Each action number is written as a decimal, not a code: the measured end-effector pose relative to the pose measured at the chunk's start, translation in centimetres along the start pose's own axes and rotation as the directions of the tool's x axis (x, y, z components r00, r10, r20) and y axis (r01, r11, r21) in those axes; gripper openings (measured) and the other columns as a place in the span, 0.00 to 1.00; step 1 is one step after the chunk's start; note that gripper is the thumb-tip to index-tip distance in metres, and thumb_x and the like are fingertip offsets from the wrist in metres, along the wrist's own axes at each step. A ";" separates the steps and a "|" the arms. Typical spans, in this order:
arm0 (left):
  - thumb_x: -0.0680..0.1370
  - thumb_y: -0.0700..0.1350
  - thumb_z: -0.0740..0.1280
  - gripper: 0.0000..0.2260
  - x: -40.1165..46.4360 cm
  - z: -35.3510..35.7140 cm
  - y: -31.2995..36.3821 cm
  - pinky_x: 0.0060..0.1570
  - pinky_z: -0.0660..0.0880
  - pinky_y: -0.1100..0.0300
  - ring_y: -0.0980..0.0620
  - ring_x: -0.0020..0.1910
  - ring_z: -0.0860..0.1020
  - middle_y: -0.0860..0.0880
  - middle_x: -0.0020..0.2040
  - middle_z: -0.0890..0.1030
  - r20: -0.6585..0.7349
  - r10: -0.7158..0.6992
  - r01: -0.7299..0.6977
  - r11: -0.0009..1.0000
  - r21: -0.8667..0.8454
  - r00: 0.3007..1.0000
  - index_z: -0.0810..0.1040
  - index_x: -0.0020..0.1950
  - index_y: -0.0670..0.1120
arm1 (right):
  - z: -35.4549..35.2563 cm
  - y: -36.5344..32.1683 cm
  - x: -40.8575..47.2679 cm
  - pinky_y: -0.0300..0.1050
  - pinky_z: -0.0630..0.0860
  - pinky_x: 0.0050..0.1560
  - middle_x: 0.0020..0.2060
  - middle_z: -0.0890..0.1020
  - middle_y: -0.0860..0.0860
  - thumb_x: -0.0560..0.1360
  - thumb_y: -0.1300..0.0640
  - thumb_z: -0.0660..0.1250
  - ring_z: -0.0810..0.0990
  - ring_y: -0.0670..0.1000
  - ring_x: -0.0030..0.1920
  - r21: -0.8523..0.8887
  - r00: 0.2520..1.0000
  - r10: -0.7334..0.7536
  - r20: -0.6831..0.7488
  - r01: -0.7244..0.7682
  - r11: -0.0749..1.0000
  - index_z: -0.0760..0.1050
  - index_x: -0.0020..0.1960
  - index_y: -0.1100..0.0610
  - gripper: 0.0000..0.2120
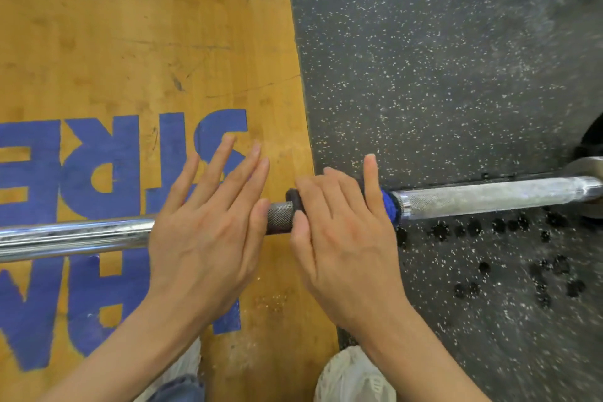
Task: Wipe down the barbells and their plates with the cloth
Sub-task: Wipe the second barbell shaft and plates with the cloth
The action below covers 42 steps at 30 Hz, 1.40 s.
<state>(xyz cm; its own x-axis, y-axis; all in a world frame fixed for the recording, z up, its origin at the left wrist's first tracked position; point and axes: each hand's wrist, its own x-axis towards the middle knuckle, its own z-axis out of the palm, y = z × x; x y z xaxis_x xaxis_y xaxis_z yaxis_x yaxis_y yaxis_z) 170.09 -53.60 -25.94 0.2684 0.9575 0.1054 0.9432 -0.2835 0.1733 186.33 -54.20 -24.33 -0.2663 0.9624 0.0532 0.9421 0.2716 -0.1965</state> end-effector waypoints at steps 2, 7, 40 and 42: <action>0.87 0.48 0.48 0.22 -0.6 0.1 0.1 0.78 0.56 0.44 0.42 0.77 0.64 0.46 0.74 0.73 -0.010 0.011 -0.011 1.000 0.010 1.000 0.73 0.74 0.41 | -0.4 1.1 -1.7 0.55 0.46 0.81 0.62 0.80 0.54 0.85 0.51 0.48 0.75 0.58 0.69 -0.028 0.999 -0.029 0.036 0.030 0.999 0.76 0.67 0.60 0.23; 0.86 0.47 0.49 0.22 -1.2 0.1 0.7 0.77 0.57 0.44 0.43 0.77 0.65 0.47 0.73 0.73 -0.014 0.034 -0.034 0.999 0.033 0.999 0.74 0.73 0.41 | -1.3 -0.5 1.0 0.57 0.74 0.63 0.35 0.77 0.53 0.85 0.54 0.45 0.76 0.57 0.39 -0.027 0.986 0.063 0.153 -0.060 0.998 0.75 0.44 0.56 0.22; 0.86 0.47 0.51 0.20 0.0 0.6 1.9 0.72 0.66 0.46 0.45 0.67 0.78 0.47 0.61 0.84 -0.058 0.081 -0.086 0.991 -0.098 0.995 0.80 0.66 0.43 | 1.8 1.4 -3.6 0.55 0.55 0.78 0.61 0.81 0.52 0.86 0.51 0.48 0.74 0.54 0.67 0.094 0.967 0.140 -0.214 -0.122 0.988 0.77 0.64 0.57 0.21; 0.86 0.47 0.52 0.20 0.1 0.7 2.1 0.71 0.67 0.46 0.45 0.66 0.79 0.47 0.60 0.84 -0.072 0.086 -0.093 0.991 -0.096 0.994 0.80 0.66 0.43 | 2.2 1.4 -3.5 0.55 0.54 0.79 0.58 0.82 0.54 0.86 0.51 0.49 0.76 0.56 0.65 0.050 0.959 0.135 -0.248 -0.126 0.991 0.79 0.61 0.58 0.22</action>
<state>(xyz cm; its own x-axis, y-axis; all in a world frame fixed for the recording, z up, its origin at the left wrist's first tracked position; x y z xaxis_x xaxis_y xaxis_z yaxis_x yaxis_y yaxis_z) 172.25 -54.12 -26.25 0.3338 0.9233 0.1903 0.8911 -0.3748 0.2557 188.10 -57.15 -26.97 -0.0782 0.9605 0.2669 0.9568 0.1475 -0.2504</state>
